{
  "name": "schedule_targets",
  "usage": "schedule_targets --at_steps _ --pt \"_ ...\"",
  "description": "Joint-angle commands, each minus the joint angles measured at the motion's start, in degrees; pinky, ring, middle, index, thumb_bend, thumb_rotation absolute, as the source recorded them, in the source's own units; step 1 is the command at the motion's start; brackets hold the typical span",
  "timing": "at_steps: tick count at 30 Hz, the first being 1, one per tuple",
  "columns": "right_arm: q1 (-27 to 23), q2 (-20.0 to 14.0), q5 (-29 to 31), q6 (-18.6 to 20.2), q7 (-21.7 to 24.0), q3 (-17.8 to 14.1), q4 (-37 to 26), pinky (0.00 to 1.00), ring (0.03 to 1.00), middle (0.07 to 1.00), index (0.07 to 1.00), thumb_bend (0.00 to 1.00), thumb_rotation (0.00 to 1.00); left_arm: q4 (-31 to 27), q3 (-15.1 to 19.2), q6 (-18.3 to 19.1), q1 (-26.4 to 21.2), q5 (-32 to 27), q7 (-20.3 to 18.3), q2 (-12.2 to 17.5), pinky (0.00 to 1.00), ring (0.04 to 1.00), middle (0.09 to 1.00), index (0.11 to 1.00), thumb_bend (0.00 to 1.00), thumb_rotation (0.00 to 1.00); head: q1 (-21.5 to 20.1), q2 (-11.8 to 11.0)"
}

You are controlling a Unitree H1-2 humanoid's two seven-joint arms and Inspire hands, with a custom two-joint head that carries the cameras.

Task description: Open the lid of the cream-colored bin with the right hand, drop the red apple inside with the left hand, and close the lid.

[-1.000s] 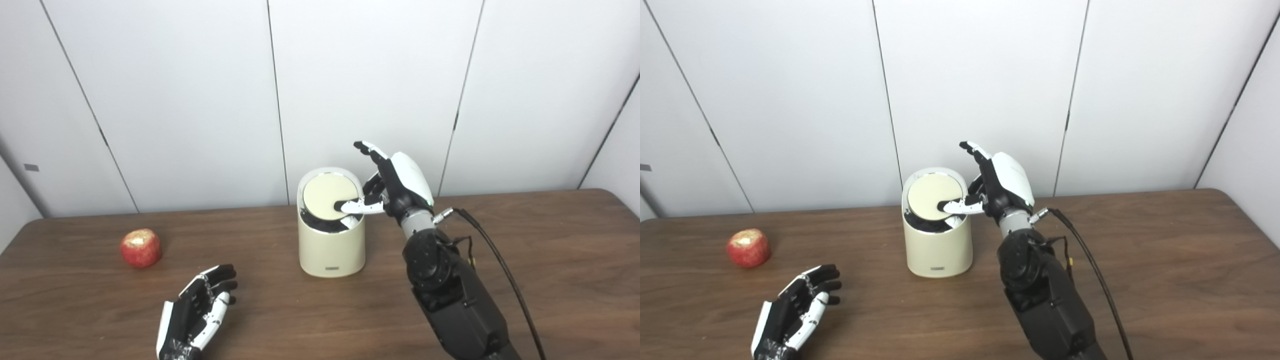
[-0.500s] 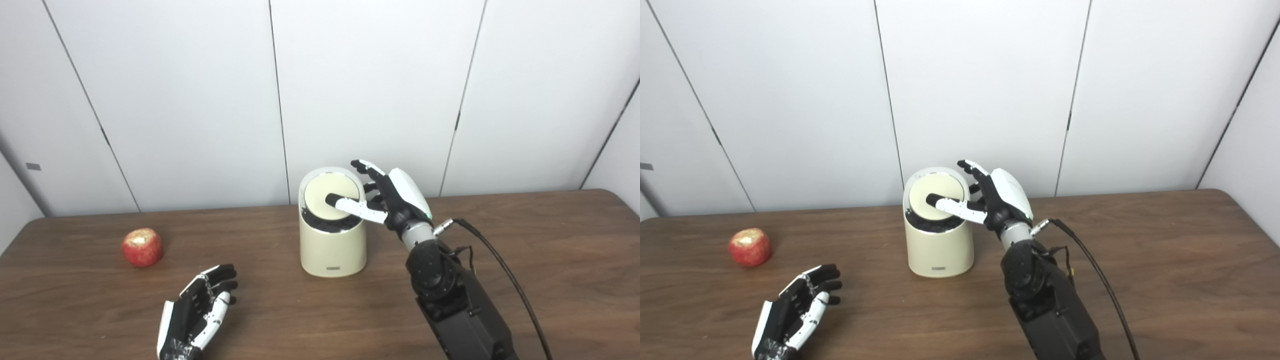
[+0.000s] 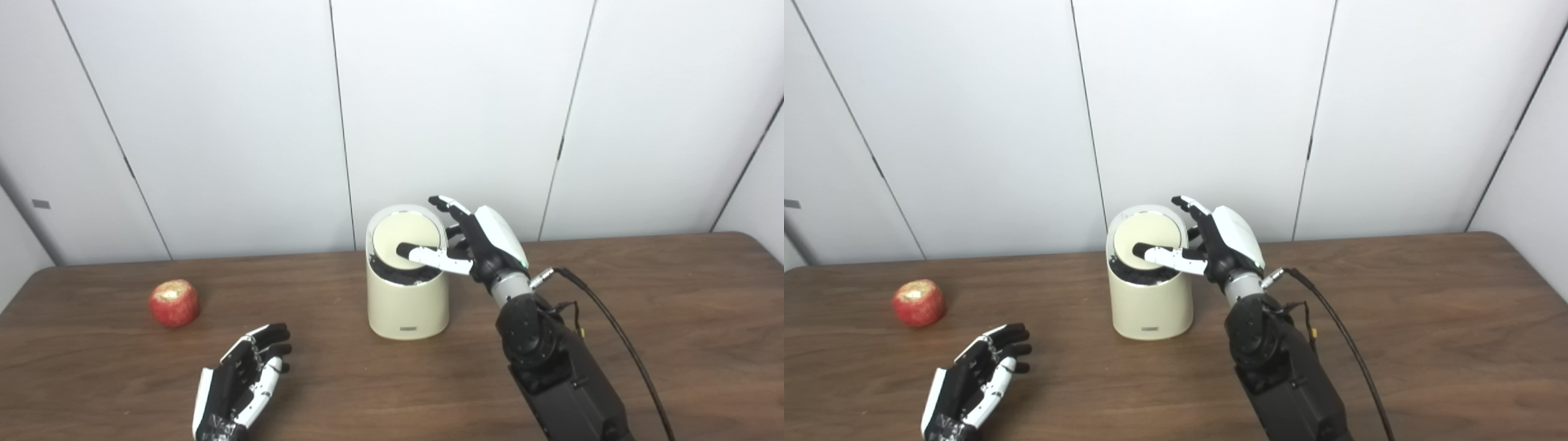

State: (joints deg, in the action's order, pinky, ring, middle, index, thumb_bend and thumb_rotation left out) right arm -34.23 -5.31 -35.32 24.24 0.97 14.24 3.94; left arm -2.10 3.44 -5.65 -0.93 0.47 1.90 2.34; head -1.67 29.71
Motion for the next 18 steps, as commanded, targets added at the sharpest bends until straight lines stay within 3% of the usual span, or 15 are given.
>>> schedule_targets --at_steps 1,8,18 --pt "-3.03 0.29 -0.65 -1.01 -0.99 0.06 -1.21 0.55 0.709 0.881 0.862 0.83 0.61 -0.26 -0.19 -1.80 -1.02 0.62 0.16 0.13 0.61 0.701 0.737 0.725 0.24 0.34 -0.05 0.03" --pt "-3.71 0.12 -1.96 -0.85 -1.25 0.71 0.18 0.65 0.798 0.884 0.860 0.78 0.44 -0.78 -0.27 -1.25 -0.87 1.10 0.47 -0.06 0.61 0.702 0.736 0.724 0.23 0.32 0.00 0.02" --pt "-4.58 0.24 -2.19 -1.25 -2.08 0.91 2.22 0.65 0.801 0.887 0.854 0.72 0.33 -0.81 -0.22 -1.56 -0.77 1.12 0.38 -0.35 0.61 0.701 0.736 0.724 0.23 0.32 0.23 0.09"
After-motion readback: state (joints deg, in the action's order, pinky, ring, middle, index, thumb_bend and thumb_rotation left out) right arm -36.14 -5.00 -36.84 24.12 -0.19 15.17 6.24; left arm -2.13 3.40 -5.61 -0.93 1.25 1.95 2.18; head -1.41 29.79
